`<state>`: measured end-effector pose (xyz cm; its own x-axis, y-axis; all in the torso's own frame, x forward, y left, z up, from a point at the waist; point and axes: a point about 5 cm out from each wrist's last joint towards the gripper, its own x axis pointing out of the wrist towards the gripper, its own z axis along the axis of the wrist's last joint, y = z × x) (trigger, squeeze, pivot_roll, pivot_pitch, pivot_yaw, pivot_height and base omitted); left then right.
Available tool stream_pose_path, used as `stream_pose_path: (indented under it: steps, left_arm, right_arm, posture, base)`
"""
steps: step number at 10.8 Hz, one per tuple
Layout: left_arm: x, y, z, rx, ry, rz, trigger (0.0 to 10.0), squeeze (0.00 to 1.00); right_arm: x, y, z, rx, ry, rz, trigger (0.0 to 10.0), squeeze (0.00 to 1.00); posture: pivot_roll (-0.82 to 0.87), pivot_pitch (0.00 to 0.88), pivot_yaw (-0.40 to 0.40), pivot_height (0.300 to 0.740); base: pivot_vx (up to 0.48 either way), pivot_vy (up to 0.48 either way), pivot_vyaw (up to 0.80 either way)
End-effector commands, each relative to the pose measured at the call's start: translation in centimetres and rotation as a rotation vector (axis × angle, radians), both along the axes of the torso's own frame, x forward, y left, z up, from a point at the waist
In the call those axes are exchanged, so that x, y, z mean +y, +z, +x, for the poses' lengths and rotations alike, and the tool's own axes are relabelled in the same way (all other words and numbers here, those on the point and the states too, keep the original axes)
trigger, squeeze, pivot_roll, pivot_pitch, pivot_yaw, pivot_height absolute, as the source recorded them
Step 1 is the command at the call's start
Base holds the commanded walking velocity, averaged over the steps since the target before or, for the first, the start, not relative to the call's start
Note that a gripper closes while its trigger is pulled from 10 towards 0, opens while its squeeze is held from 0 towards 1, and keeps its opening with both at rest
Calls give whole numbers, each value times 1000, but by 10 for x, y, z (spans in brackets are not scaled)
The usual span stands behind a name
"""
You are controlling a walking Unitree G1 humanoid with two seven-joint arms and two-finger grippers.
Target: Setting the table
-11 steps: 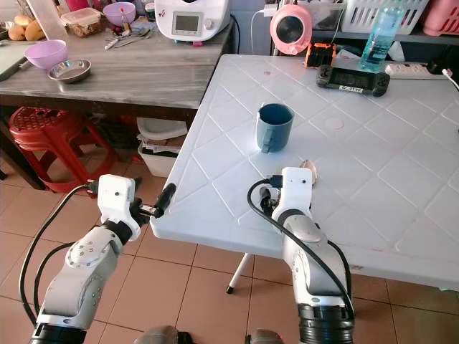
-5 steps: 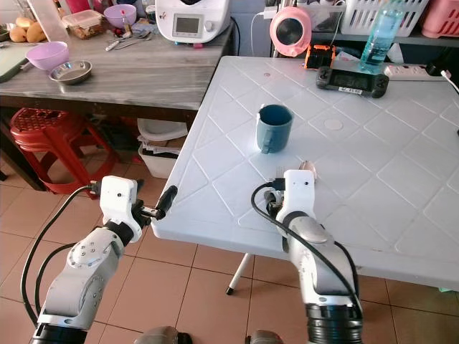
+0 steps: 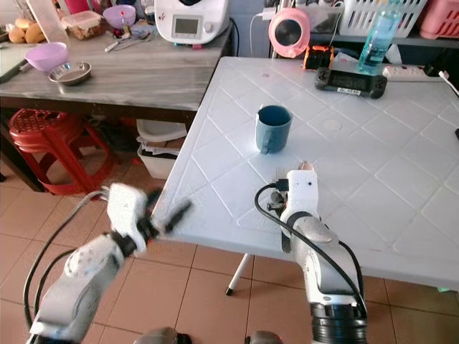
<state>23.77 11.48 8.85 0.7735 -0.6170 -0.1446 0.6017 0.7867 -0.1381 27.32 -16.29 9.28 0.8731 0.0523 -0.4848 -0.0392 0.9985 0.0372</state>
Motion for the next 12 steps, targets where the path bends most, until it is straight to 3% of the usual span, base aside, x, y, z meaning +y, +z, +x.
stream_pose_path:
  steps: [1, 4, 6, 8, 10, 11, 12]
  left_arm:
    - [-2, 3, -2, -20, -41, 10, 10000, 0]
    - [2, 3, -2, -31, -62, 30, 10000, 0]
    - [7, 1, 6, -38, -32, 64, 10000, 0]
    - [17, -1, 15, -55, 97, 97, 10000, 0]
    - [26, -4, 20, -38, 181, 90, 10000, 0]
    - [28, -3, 24, -49, 230, 99, 10000, 0]
    - [34, -1, 29, -78, 308, 127, 10000, 0]
  right_arm:
    - [5, -28, -13, 152, 18, 33, 0, 0]
    - [4, -28, -13, 159, 17, 32, 0, 0]
    - [3, -27, -12, 157, -30, 72, 0, 0]
    - [10, -18, -9, 103, -68, 121, 0, 0]
    - [21, -20, -15, 114, -42, 148, 0, 0]
    - [23, -22, -16, 126, -37, 150, 8745, 0]
    - [25, -20, -16, 120, -11, 143, 10000, 0]
  posture:
    - [-10, 0, 63, 740]
    - [-16, 0, 63, 740]
    - [-20, 0, 63, 740]
    - [-28, 0, 58, 740]
    - [-31, 0, 56, 740]
    - [-32, 0, 50, 740]
    - [-38, 0, 42, 740]
  base:
    - [0, 0, 0]
    - [0, 0, 0]
    - [0, 0, 0]
    - [0, 0, 0]
    - [0, 142, 0]
    - [0, 480, 0]
    - [0, 480, 0]
